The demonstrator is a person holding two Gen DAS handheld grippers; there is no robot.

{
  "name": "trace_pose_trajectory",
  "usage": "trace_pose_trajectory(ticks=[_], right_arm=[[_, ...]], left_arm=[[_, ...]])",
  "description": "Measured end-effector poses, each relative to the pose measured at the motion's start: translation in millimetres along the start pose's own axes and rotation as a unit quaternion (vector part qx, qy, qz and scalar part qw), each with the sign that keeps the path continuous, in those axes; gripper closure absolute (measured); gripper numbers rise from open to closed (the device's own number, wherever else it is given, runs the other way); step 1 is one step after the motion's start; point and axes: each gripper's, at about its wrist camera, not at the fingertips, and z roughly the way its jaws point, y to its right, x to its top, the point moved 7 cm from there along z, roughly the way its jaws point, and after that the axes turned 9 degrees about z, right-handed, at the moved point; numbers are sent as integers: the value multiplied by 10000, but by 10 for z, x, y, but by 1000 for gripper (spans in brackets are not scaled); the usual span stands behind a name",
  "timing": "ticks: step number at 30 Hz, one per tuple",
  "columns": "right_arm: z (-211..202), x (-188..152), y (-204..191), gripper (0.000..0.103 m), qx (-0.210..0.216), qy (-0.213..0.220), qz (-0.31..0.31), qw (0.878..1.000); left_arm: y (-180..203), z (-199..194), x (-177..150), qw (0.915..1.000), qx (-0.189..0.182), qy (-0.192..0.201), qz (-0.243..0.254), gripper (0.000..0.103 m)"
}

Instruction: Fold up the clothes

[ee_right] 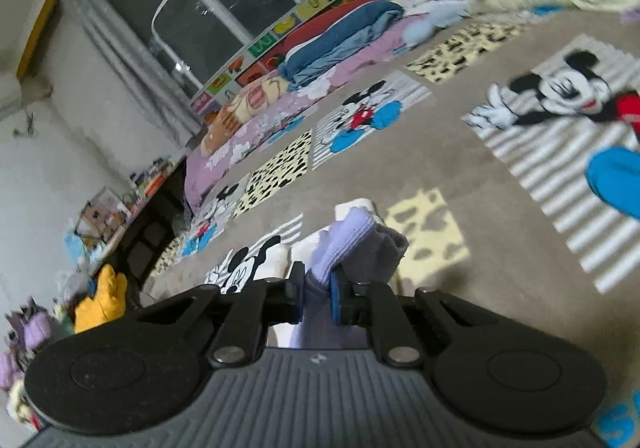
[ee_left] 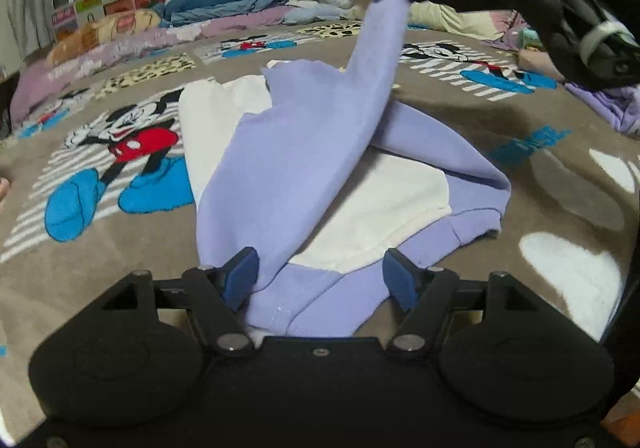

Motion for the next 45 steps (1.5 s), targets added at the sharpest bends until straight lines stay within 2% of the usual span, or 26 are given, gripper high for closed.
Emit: trace_pose_trajectory(ticks=[7,15,17,23,30,36,38,45], right_arm=[[374,28,-404,90,-436,-188,-529,9975],[707,96,-741,91,-640,-270,-824,9942],[781,90,-809,91,-654,-298,-901,9933],[955,17,-974,91,-705,-396,-1093,9907],[1232,-88,-1126,91,-875,-591,-1340,9853],[1539,-207,-1262,91,-1032,-803,-1627,9780],[1649,-258,-1312,91,-1079,-897,-1751,9745],[2043,-401,-1364,91,-1311,-1194,-2045,9627]], left_arm=[[-74,-23,-9,9991,-220,16,-354,34],[-294,-84,-1,9902,-481,186,-1297,34],[-337,-98,1,9895,-424,202,-1364,34],[-368,-108,-38,9856,-632,145,-1561,34],[-548,-116,-106,9658,-1066,209,-2354,34],[-716,-97,-180,9300,-1590,328,-3299,34],[-750,-94,-192,9218,-1706,351,-3462,34],[-782,-106,-196,9147,-1839,381,-3577,34]])
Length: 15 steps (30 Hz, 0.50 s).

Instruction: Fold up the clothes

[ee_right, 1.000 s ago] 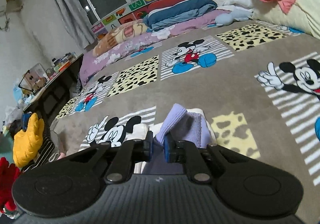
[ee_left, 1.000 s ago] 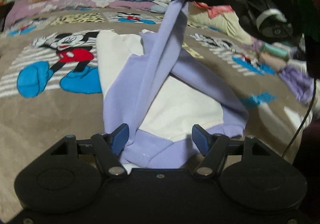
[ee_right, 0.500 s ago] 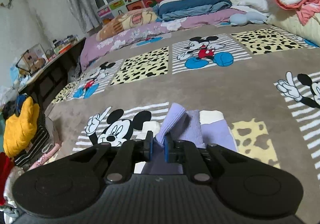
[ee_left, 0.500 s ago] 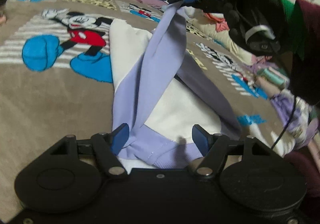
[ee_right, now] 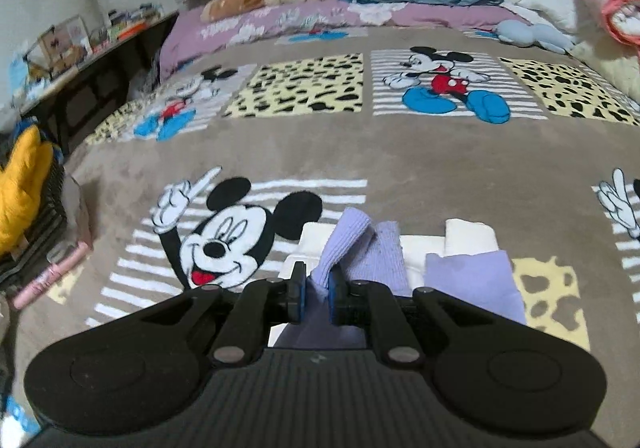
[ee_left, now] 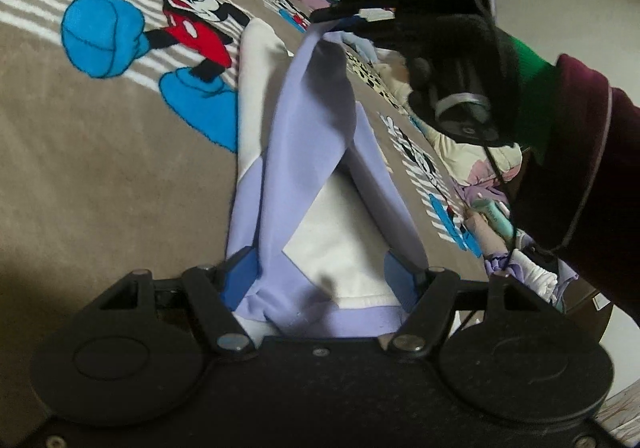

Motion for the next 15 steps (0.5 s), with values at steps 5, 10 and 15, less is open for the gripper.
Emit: trace_pose_trajectory(ticks=[5,10,15], right_arm=[[207,-31,-2,91,-161,-129,-61,9998],[335,-34,45,86,-69,-98,58,9999],[160,134,155,71,384,365,398,9978]], left_arm=[[-2,-13,-5,10000,-40,-4,-30,34],[-14,-28,-14,9999,-88,1,-84,34],[-26,-37,-20,9998,-125,11,-155,34]])
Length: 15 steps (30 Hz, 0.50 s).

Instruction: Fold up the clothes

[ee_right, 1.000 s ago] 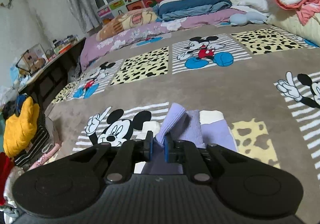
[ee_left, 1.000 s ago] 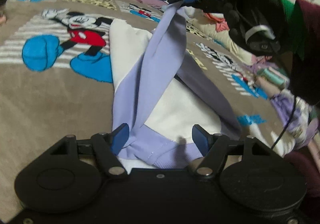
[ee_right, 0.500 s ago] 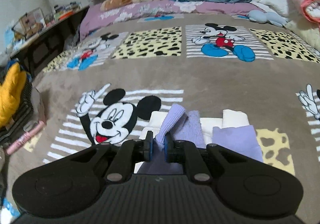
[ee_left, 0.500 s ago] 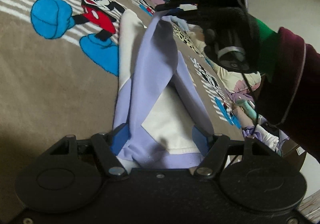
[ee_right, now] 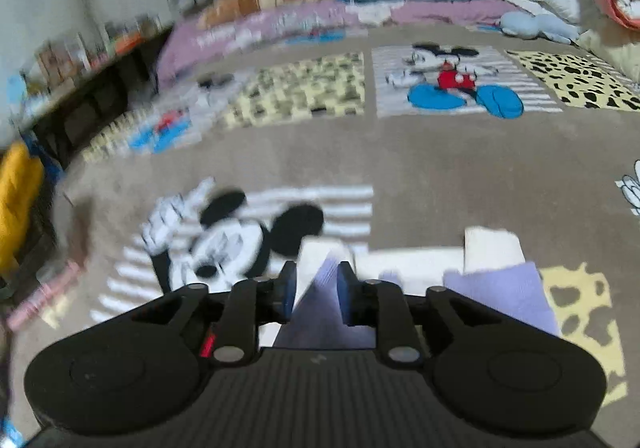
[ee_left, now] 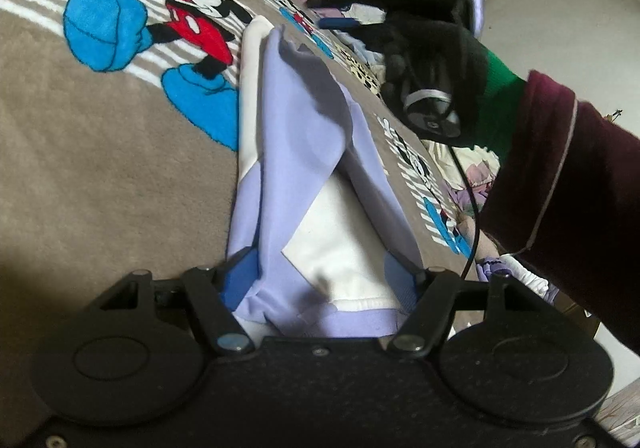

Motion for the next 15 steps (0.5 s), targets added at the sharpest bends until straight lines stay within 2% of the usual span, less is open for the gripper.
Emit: trace_pose_trajectory(ticks=[2,5,7,11,15], right_arm=[[-122,67,59,68,139,175,103,9997],[-268,57,166,68,217,198,-47,9996],[-341,-65,146,67,312,172,-494,9981],[-355,-439,-8,68,576,-180,-1394,9884],[-87,-845,-73,68,-24,-797,-2251,9711]], left_arm=[[-6,-5,-3,10000,-15,7,-43,34],[-27,4,6,9999,-41,21,-119,34],[-38,15,11,9999,-53,31,-161,34],[-39,19,11,9999,-47,35,-161,34],[-44,-2,26,9998,-94,50,-164,33]])
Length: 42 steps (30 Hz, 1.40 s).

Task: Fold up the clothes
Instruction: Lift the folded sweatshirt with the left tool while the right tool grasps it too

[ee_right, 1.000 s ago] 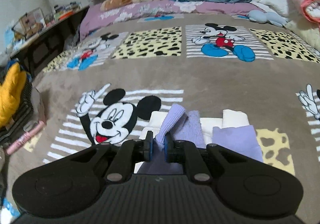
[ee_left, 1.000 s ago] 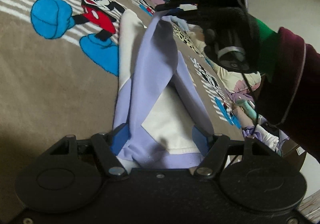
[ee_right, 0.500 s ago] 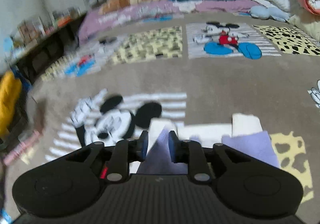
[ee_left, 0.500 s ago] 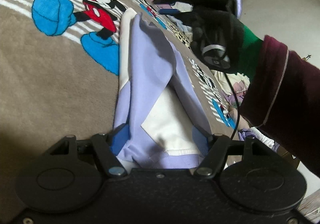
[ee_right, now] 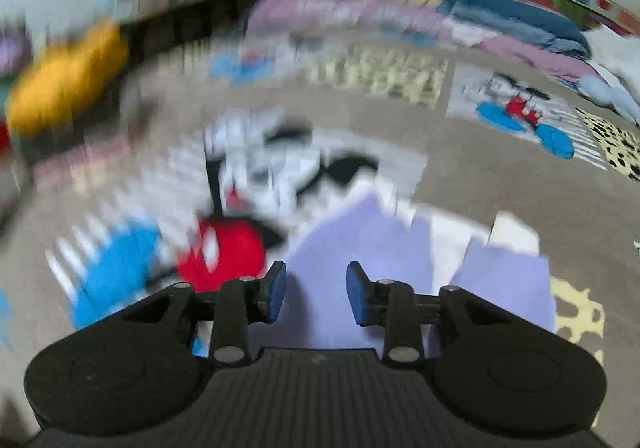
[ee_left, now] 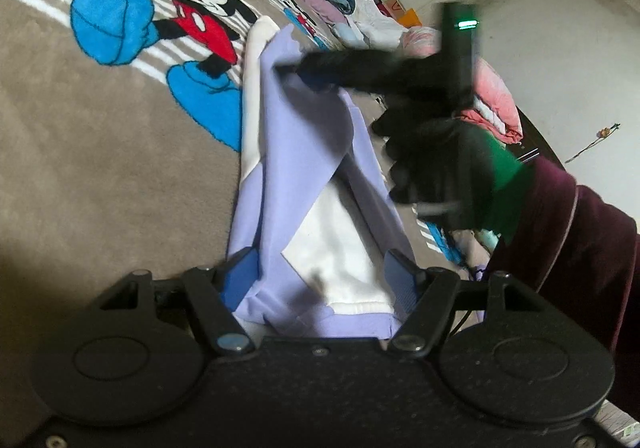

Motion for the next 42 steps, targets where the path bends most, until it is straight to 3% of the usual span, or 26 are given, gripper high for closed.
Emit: trace_pose_trajectory(ticks=[2,7,10,14,17,22,27,32,34,36,40,42], right_arm=[[73,-89,-49,67,-270,-149,-258,9992],[-383,-7,-55,60,-27,518,90,9986],[-780,-83,56,56,70,884,337,9955],[-1285,-411,437,51,118,1255,1080,9861],[-1526,-845,869,49,256,1351,2128,9674],[-1671,-1691,1455,47,594,1293,3874,9109],[-1528,-2169,1429,47,1380,1107,4598,8702],[-1451,-2358,1292,49,1760,1226,4740,8540],[-1432,-2369,1296,49,1879,1269,4874,8432],[-1377,-2317,1309,46,1995,1191,4911,8396],[-1257,-2146,1363,45,2227,1086,4887,8365],[-1200,-2081,1378,47,2351,1089,4923,8310]], left_arm=[[38,-89,15,9997,69,182,153,33],[-77,-419,162,9929,460,1092,96,33],[-215,-377,164,9912,772,1067,-101,34],[-251,-194,143,9918,829,933,-286,35],[-246,-125,144,9922,743,915,-400,35],[-233,-114,81,9921,681,892,-553,36],[-96,-35,19,9934,423,730,-774,36],[-161,-19,7,9880,254,795,-1303,38],[-218,14,27,9843,257,740,-1582,43],[-270,50,47,9802,276,671,-1841,57],[-227,161,91,9796,315,461,-1933,59],[-229,183,83,9793,480,384,-1931,69]])
